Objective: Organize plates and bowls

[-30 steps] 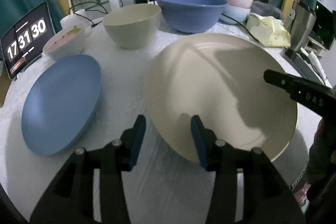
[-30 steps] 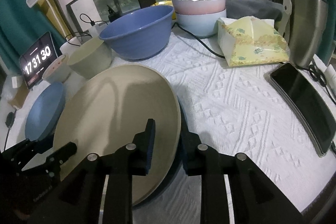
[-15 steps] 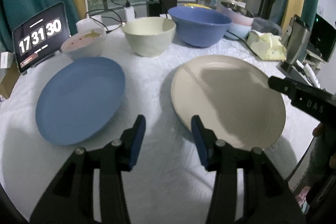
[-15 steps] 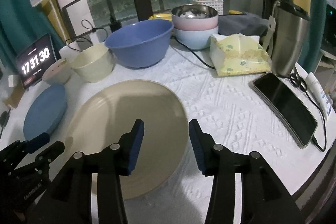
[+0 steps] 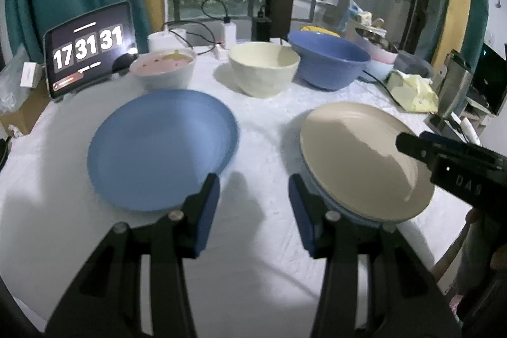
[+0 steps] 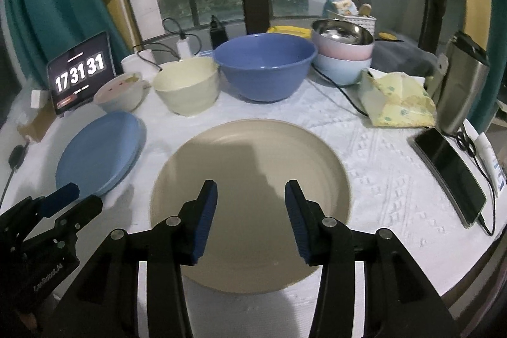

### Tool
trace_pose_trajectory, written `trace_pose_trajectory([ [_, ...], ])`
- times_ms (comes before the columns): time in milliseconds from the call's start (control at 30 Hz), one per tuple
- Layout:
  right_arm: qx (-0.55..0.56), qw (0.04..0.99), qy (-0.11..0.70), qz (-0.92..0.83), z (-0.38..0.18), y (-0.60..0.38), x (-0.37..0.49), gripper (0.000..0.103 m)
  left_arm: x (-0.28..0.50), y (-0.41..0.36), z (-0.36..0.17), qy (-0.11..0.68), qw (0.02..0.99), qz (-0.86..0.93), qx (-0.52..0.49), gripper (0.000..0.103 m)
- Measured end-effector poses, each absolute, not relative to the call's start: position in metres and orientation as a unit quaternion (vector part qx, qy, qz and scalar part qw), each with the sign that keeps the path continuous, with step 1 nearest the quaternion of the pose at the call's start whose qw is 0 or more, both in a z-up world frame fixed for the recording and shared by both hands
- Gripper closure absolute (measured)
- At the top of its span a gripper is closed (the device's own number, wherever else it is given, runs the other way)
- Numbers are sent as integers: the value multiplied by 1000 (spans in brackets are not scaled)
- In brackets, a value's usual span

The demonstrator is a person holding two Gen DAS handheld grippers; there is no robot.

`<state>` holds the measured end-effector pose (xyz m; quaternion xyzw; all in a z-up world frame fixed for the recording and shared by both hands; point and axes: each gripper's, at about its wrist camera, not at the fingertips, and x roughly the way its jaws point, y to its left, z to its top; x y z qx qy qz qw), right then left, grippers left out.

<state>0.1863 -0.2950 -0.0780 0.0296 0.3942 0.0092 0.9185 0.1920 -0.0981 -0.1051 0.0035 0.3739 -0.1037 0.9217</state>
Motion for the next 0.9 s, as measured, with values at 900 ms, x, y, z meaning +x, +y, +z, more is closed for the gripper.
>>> trace_pose_trajectory([
  [900,-15,907,414,78,-85,-199,223,56,209,-1,-112,364,930,-35,-46,56],
])
